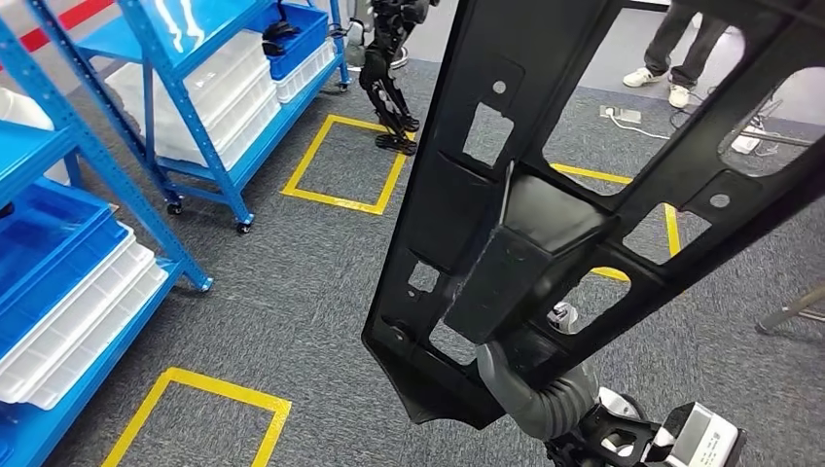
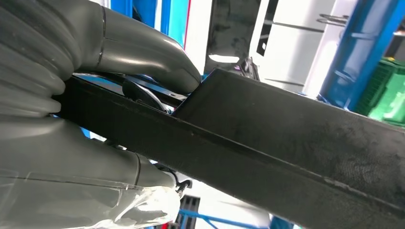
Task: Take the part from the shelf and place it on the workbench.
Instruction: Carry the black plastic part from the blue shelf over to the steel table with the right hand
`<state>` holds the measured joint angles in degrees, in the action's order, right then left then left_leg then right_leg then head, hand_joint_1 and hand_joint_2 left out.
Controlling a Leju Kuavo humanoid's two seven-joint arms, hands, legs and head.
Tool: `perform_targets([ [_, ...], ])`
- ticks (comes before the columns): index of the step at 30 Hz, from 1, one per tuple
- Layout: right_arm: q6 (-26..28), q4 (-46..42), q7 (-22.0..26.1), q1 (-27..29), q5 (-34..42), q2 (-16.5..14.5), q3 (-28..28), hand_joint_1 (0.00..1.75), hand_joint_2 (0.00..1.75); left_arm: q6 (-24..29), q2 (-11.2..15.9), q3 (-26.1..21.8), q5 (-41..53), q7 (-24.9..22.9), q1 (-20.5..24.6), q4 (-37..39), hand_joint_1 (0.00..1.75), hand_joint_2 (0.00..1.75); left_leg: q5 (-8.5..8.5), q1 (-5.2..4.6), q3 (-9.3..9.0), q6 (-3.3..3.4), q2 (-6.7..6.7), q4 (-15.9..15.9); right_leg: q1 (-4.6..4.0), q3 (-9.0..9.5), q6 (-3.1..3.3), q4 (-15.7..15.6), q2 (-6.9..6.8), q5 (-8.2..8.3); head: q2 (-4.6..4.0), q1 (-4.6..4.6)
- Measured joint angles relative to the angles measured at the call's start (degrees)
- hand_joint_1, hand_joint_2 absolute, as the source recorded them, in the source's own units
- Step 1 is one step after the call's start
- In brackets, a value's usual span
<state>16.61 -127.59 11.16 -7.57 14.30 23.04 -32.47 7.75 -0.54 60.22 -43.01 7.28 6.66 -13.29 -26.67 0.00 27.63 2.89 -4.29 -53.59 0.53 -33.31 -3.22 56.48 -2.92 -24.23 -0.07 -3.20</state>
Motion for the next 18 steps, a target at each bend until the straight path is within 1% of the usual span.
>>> perform_targets([
  [1, 0.01, -0.02, 0.21, -0.07, -0.02, 0.0, -0.01, 1.75, 1.75, 0.03, 0.05, 0.0, 0.05, 0.03, -0.01, 0.0, 0.0, 1.75, -0.13, -0.19, -0.1, -0.27, -0.35, -0.01, -0.17, 0.61, 0.42, -1.26, -0.5, 0.08, 0.0, 0.02],
  [2, 0.02, -0.04, 0.41, -0.06, -0.05, -0.01, -0.02, 1.75, 1.75, 0.04, 0.11, 0.0, 0.09, 0.01, -0.05, 0.0, 0.0, 1.75, -0.19, -0.31, -0.17, -0.54, -0.74, 0.04, -0.34, 0.5, 0.91, -1.22, -0.21, 0.02, 0.0, 0.03],
  [3, 0.06, -0.05, 0.64, -0.02, -0.14, -0.01, -0.03, 1.75, 1.75, 0.01, 0.14, 0.01, 0.13, -0.13, -0.09, 0.0, 0.0, 1.75, -0.27, -0.27, -0.24, -0.84, -1.12, 0.04, -0.34, 0.36, 1.34, -1.24, 0.41, 0.09, 0.0, 0.04],
  [4, 0.11, -0.05, 0.87, 0.06, -0.3, -0.03, -0.04, 1.75, 1.75, -0.07, 0.19, 0.01, 0.16, -0.43, -0.11, 0.0, 0.0, 1.75, -0.6, -0.14, -0.18, -1.18, -0.85, -0.22, -0.27, 0.26, 1.68, -1.33, 0.9, 0.2, 0.0, 0.05],
  [5, 0.16, -0.05, 1.1, 0.13, -0.47, -0.05, -0.04, 1.75, 1.75, -0.2, 0.23, 0.02, 0.17, -0.87, -0.11, 0.0, 0.0, 1.75, -1.46, 0.01, 0.26, -1.49, 0.0, -1.29, -0.18, 0.19, 2.04, -1.4, 1.4, 0.34, 0.0, 0.07],
  [6, 0.22, -0.05, 1.31, 0.18, -0.7, -0.09, -0.05, 1.75, 1.75, -0.35, 0.28, 0.01, 0.12, -1.43, -0.1, 0.0, 0.0, 1.75, -3.0, 0.14, 1.29, -1.75, 1.17, -3.66, -0.06, 0.12, 2.39, -1.48, 1.89, 0.5, 0.0, 0.09],
  [7, 0.28, -0.05, 1.49, 0.29, -0.89, -0.14, -0.06, 1.75, 1.75, -0.57, 0.34, -0.01, 0.0, -1.98, -0.01, 0.0, 0.0, 1.75, -5.01, 0.25, 2.91, -1.93, 2.51, -7.28, 0.0, 0.03, 2.63, -1.49, 2.4, 0.6, 0.0, 0.11],
  [8, 0.34, -0.05, 1.65, 0.44, -1.04, -0.19, -0.07, 1.75, 1.75, -0.8, 0.41, -0.04, -0.15, -2.48, 0.15, 0.0, 0.0, 1.75, -7.07, 0.23, 4.85, -2.0, 3.28, -11.62, -0.04, -0.07, 2.82, -1.48, 2.93, 0.66, 0.0, 0.13],
  [9, 0.42, -0.05, 1.79, 0.65, -1.16, -0.24, -0.07, 1.75, 1.75, -1.01, 0.48, -0.08, -0.27, -2.9, 0.36, 0.0, 0.0, 1.75, -8.57, 0.2, 6.62, -2.04, 3.57, -15.6, -0.11, -0.15, 2.94, -1.47, 3.53, 0.72, 0.0, 0.12],
  [10, 0.5, -0.05, 1.94, 0.89, -1.25, -0.3, -0.07, 1.75, 1.75, -1.19, 0.54, -0.09, -0.35, -3.27, 0.6, 0.0, 0.0, 1.75, -9.04, 0.17, 7.63, -2.02, 3.67, -17.93, -0.17, -0.18, 2.99, -1.46, 4.21, 0.76, 0.0, 0.12],
  [11, 0.56, -0.05, 2.07, 1.11, -1.38, -0.34, -0.08, 1.75, 1.75, -1.28, 0.58, -0.09, -0.37, -3.64, 0.74, 0.0, 0.0, 1.75, -8.36, 0.15, 7.57, -1.91, 3.72, -17.98, -0.22, -0.16, 3.03, -1.44, 4.97, 0.8, 0.0, 0.12],
  [12, 0.61, -0.05, 2.17, 1.29, -1.51, -0.36, -0.08, 1.75, 1.75, -1.29, 0.62, -0.07, -0.37, -3.99, 0.77, 0.0, 0.0, 1.75, -6.62, 0.14, 6.41, -1.71, 3.9, -15.61, -0.26, -0.09, 3.03, -1.43, 5.82, 0.84, 0.0, 0.12],
  [13, 0.64, -0.05, 2.24, 1.4, -1.62, -0.38, -0.08, 1.75, 1.75, -1.23, 0.68, -0.04, -0.37, -4.27, 0.7, 0.0, 0.0, 1.75, -4.28, 0.13, 4.54, -1.41, 4.53, -11.52, -0.29, 0.0, 3.0, -1.42, 6.66, 0.89, 0.0, 0.12],
  [14, 0.65, -0.05, 2.27, 1.47, -1.68, -0.4, -0.07, 1.75, 1.75, -1.13, 0.84, -0.02, -0.38, -4.4, 0.56, 0.02, 0.0, 1.75, -2.31, 0.12, 2.62, -1.03, 5.8, -7.24, -0.38, 0.02, 2.9, -1.38, 7.43, 0.97, 0.0, 0.11],
  [15, 0.64, -0.05, 2.26, 1.48, -1.73, -0.42, -0.07, 1.75, 1.75, -0.96, 1.03, 0.0, -0.4, -4.25, 0.36, 0.05, 0.0, 1.75, -1.01, 0.15, 1.16, -0.7, 7.01, -3.69, -0.41, -0.08, 2.73, -1.32, 8.12, 1.08, 0.0, 0.1],
  [16, 0.62, -0.05, 2.18, 1.48, -1.76, -0.45, -0.07, 1.75, 1.75, -0.74, 1.23, 0.01, -0.44, -3.81, 0.16, 0.09, 0.0, 1.75, -0.51, 0.11, 0.41, -0.41, 7.96, -1.59, -0.39, -0.31, 2.46, -1.31, 8.73, 1.26, 0.0, 0.1],
  [17, 0.59, -0.05, 2.0, 1.47, -1.85, -0.47, -0.06, 1.75, 1.75, -0.49, 1.4, 0.02, -0.48, -3.16, 0.01, 0.12, 0.0, 1.75, -0.58, 0.06, 0.19, -0.18, 8.33, -0.77, -0.32, -0.64, 2.1, -1.36, 9.33, 1.5, 0.0, 0.09],
  [18, 0.56, -0.05, 1.73, 1.45, -1.96, -0.47, -0.05, 1.75, 1.75, -0.25, 1.49, 0.04, -0.5, -2.4, -0.08, 0.13, 0.0, 1.75, -0.54, 0.06, 0.2, -0.04, 7.96, -0.4, -0.25, -0.97, 1.73, -1.42, 9.92, 1.74, 0.0, 0.08],
])
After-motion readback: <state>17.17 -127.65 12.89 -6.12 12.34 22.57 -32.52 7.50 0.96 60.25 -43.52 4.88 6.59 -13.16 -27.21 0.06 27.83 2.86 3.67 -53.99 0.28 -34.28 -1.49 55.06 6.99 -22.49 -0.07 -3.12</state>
